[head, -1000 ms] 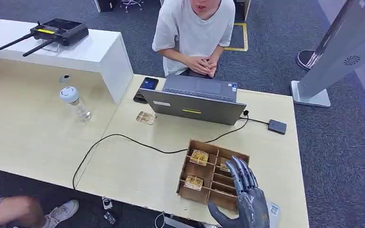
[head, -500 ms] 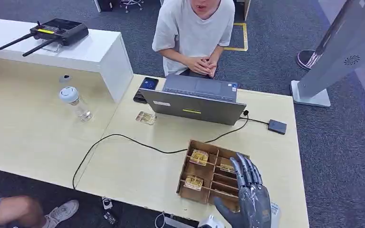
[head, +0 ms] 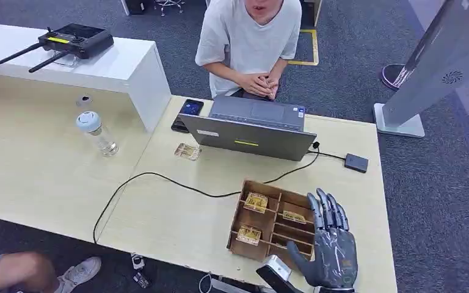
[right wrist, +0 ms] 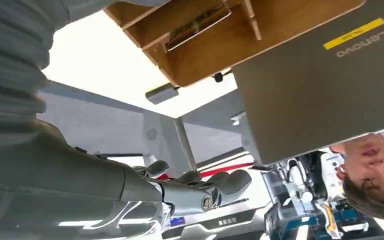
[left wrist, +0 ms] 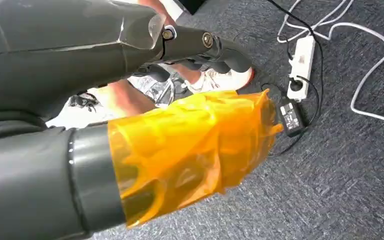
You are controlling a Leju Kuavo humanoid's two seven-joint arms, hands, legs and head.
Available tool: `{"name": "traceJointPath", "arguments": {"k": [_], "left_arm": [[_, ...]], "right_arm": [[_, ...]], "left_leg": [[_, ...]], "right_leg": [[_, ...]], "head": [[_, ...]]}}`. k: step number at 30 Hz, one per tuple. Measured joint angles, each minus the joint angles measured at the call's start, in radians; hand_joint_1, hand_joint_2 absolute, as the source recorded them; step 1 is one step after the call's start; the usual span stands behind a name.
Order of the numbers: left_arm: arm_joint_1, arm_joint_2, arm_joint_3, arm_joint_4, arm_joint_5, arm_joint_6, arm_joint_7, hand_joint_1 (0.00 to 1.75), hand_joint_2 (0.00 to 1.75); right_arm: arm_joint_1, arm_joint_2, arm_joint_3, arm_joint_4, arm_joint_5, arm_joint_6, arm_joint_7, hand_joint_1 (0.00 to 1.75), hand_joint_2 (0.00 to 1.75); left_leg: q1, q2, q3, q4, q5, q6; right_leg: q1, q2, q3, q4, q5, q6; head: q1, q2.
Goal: Pass the card to the sensor for recognition and then transmit it.
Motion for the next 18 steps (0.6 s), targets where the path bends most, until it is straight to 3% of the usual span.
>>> {"name": "traceJointPath", "arguments": {"k": [18], "left_arm": [[0.0, 0.0, -0.007, 0.0, -0.014, -0.002, 0.0, 0.0, 0.0]], "right_arm": [[-0.017, 0.021, -0.016, 0.074, 0.03, 0.008, 0.006, 0.0, 1.75]], "left_leg": [[0.0, 0.0, 0.0, 0.0, 0.0, 0.0]], "right_leg": [[0.0, 0.0, 0.0, 0.0, 0.0, 0.0]], "head": [[0.0, 0.0]]}}
